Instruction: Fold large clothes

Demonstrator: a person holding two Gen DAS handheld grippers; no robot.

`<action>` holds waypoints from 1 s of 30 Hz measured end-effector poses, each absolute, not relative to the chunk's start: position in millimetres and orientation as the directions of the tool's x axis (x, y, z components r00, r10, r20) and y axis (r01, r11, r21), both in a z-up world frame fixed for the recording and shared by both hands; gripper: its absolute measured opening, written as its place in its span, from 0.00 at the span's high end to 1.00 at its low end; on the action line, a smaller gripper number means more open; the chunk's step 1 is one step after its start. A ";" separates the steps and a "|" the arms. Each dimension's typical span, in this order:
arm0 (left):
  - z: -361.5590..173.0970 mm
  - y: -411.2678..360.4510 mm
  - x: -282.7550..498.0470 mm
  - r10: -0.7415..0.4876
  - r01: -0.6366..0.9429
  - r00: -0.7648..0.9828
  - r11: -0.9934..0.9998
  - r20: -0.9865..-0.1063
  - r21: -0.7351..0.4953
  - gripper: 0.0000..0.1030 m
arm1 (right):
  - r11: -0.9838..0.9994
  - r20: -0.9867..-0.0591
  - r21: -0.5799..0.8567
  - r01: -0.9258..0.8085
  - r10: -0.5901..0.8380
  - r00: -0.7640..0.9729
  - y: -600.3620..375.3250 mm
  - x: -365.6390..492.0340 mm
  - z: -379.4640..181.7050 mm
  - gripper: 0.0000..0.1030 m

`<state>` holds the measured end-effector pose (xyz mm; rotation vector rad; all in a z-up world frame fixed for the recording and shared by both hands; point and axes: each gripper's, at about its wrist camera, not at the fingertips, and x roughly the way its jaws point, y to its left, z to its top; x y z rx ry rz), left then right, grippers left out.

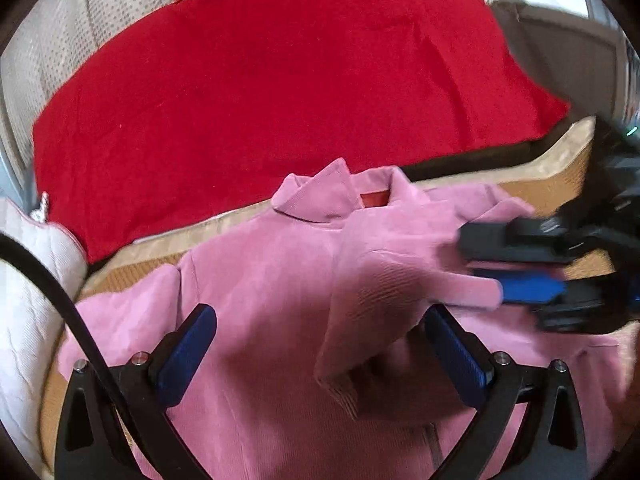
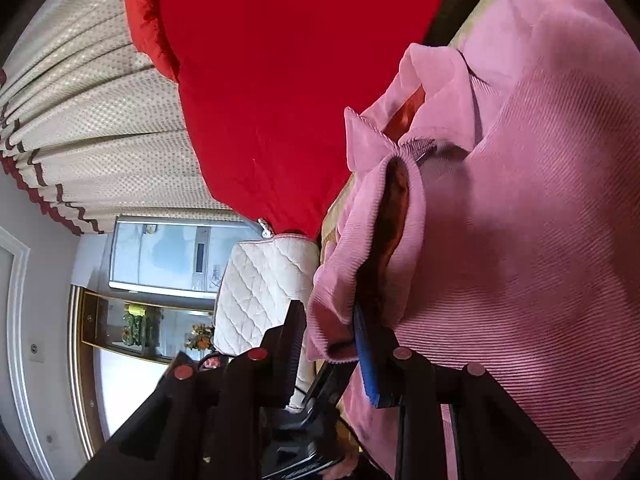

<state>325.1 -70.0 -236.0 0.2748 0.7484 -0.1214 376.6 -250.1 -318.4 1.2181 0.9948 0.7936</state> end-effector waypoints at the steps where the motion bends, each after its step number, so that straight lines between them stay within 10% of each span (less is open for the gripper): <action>1: -237.4 -70.1 328.7 -0.025 0.210 0.726 0.960 -0.688 0.187 0.00 | 0.186 -0.177 0.982 0.015 0.904 0.389 -257.3 371.0 -314.4 0.72; 3: -236.6 -65.6 333.1 -0.054 0.215 0.723 0.965 -0.689 0.150 0.09 | 0.178 -0.162 0.984 -0.003 0.900 0.406 -264.9 366.7 -309.3 0.72; 7: -237.3 -52.7 341.9 -0.116 0.231 0.679 0.971 -0.724 0.061 0.86 | 0.186 -0.164 0.983 -0.007 0.887 0.432 -285.1 359.8 -304.5 0.72; 8: -237.0 -47.9 342.2 -0.124 0.221 0.677 0.974 -0.726 0.040 0.88 | 0.199 -0.183 0.980 0.011 0.874 0.450 -291.4 358.7 -307.1 0.72; 10: -232.5 -35.9 340.8 -0.149 0.207 0.676 0.978 -0.722 -0.009 0.89 | 0.223 -0.217 0.974 0.044 0.850 0.480 -299.6 356.9 -310.0 0.58; 12: -226.3 -20.0 337.0 -0.187 0.198 0.666 0.978 -0.722 -0.070 0.89 | 0.272 -0.276 0.958 0.086 0.809 0.519 -309.0 354.3 -313.0 0.19; 17: -220.1 20.5 316.7 -0.201 0.174 0.642 0.978 -0.740 -0.115 0.78 | 0.360 -0.347 0.929 0.084 0.771 0.534 -307.6 354.7 -310.1 0.20; 22: -211.7 71.4 288.4 -0.093 0.084 0.670 0.995 -0.736 -0.049 0.35 | 0.531 -0.468 0.847 0.036 0.710 0.526 -287.3 356.8 -298.0 0.38; 30: -212.0 225.8 261.3 0.091 -0.312 0.676 0.934 -0.731 -0.173 0.29 | 0.753 -0.665 0.659 -0.004 0.584 0.465 -259.1 350.8 -308.8 0.46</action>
